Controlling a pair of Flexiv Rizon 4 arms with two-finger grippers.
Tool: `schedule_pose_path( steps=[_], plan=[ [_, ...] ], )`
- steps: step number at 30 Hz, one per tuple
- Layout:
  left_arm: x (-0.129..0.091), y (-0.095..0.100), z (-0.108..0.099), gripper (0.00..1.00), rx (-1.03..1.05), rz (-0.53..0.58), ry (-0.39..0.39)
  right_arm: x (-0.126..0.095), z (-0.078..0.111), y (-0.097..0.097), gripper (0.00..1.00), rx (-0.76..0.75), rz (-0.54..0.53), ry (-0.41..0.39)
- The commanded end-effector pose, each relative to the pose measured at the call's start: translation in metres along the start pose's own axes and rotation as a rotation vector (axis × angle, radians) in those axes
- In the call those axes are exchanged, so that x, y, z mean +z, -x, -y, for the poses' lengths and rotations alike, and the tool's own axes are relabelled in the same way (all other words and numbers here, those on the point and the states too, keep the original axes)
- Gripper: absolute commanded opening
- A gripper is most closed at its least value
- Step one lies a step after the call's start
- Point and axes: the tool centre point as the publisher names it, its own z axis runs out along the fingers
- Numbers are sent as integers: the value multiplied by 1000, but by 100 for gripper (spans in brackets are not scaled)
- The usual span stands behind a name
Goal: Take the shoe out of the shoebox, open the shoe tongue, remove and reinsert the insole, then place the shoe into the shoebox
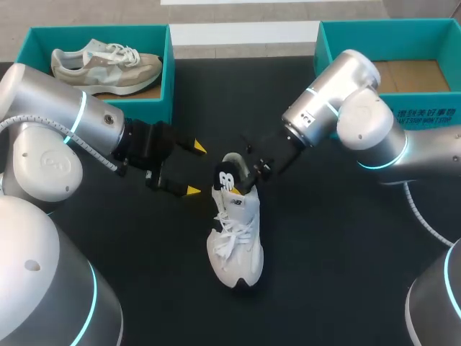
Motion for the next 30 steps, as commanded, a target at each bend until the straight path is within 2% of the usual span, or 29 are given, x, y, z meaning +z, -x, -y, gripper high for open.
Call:
schedule_pose_path(
  steps=[1,4,10,21,30],
  plan=[
    [0,-1,0,100,0,0,2,-4,1,-8,26,-7,28,2],
    [0,-1,0,100,0,0,2,-7,-1,-11,34,-17,44,-2],
    [0,-1,0,100,0,0,2,-12,-6,-14,42,-36,67,-4],
    [0,-1,0,100,0,0,2,-22,-14,-20,43,-72,105,1],
    [0,-1,0,100,0,0,2,-36,-29,-21,44,-118,141,-4]
  ],
)
